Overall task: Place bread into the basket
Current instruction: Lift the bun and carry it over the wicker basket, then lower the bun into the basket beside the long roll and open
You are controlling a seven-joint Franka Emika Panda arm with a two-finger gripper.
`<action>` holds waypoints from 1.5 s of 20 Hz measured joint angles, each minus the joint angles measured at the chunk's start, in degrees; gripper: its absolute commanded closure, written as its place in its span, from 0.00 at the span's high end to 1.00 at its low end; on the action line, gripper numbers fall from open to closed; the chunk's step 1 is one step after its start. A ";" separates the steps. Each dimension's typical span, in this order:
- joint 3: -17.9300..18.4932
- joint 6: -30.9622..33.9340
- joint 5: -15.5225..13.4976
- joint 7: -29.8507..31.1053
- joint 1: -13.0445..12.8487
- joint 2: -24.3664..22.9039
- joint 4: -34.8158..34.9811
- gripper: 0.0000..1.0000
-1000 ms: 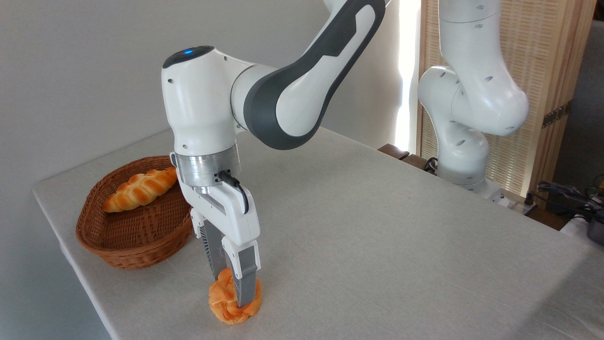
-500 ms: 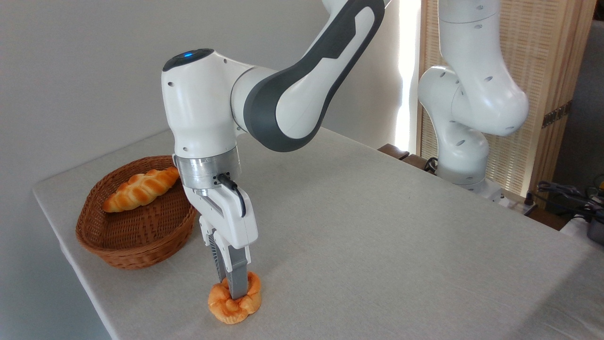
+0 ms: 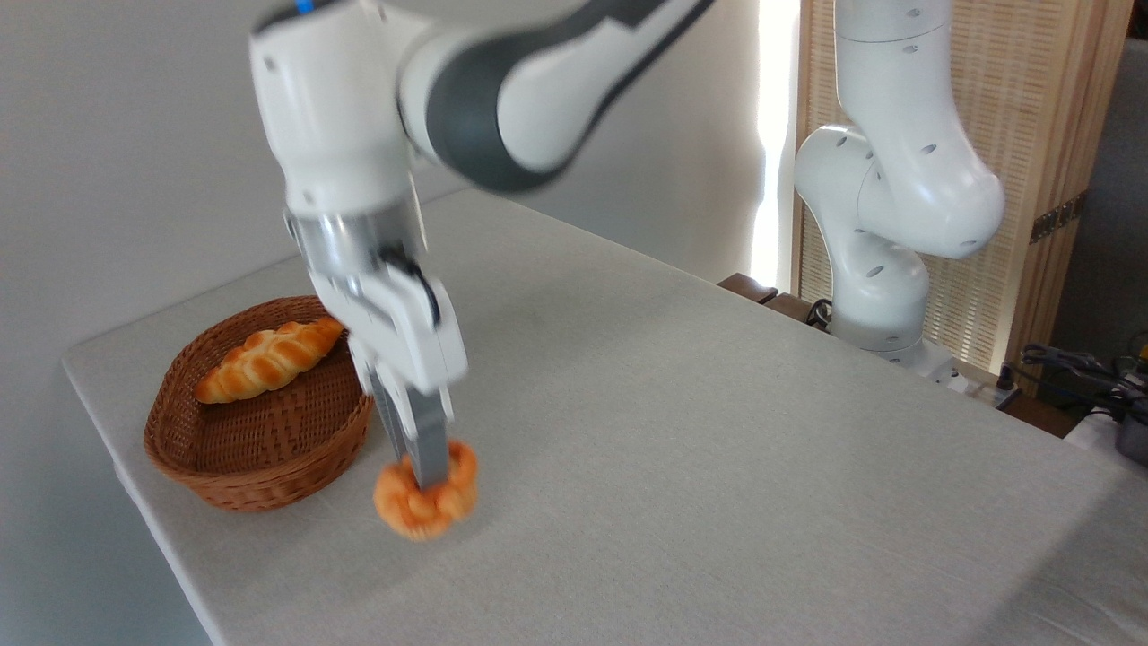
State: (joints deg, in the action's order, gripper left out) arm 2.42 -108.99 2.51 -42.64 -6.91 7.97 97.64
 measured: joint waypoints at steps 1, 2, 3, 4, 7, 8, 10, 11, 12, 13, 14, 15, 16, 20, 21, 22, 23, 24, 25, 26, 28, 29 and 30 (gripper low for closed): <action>-0.42 2.53 -0.39 0.00 -0.16 -0.30 -2.49 0.11; -1.36 4.26 -0.60 0.00 -0.24 -0.56 -4.47 0.11; -2.84 5.31 -0.85 0.01 -0.32 -0.76 -6.05 0.11; -4.87 5.57 -0.95 0.06 -0.41 -0.85 -6.98 0.11; -12.26 4.40 -0.97 1.41 -0.90 -0.19 -7.47 0.18; -13.93 3.17 -0.96 2.67 -1.25 0.53 -7.41 0.24; -15.24 -0.27 -0.95 5.03 -1.98 2.67 -7.23 0.49; -15.31 -2.52 -0.95 5.28 -2.09 3.90 -7.14 0.69; -15.28 -4.59 -0.95 5.29 -2.01 5.06 -7.08 0.76; -15.26 -6.43 -0.95 5.28 -1.88 6.11 -7.00 0.90; -15.22 -8.02 -0.95 5.28 -1.77 6.97 -6.87 1.00; -15.21 -9.32 -0.95 5.26 -1.69 7.61 -6.74 1.00; -15.21 -10.06 -0.95 5.26 -1.66 8.04 -6.64 1.00; -15.21 -10.40 -0.95 5.26 -1.67 8.39 -6.33 1.00; -15.21 -10.40 -0.95 5.26 -1.67 8.39 -6.31 1.00; -15.21 -10.40 -0.95 5.26 -1.67 8.39 -6.28 1.00; -15.21 -10.40 -0.95 5.26 -1.67 8.39 -6.20 1.00; -15.21 -10.40 -0.95 5.26 -1.67 8.39 -6.07 1.00; -15.21 -10.40 -0.95 5.26 -1.67 8.39 -5.96 1.00; -15.21 -10.40 -0.95 5.27 -1.67 8.39 -5.89 1.00; -15.21 -10.41 -0.95 5.30 -1.67 8.38 -5.88 1.00; -15.21 -10.42 -0.96 5.31 -1.66 8.37 -5.88 1.00; -15.20 -10.42 -0.96 5.35 -1.66 8.36 -5.88 1.00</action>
State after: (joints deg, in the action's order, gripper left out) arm -12.78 -119.41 1.56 -37.30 -8.57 16.33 91.76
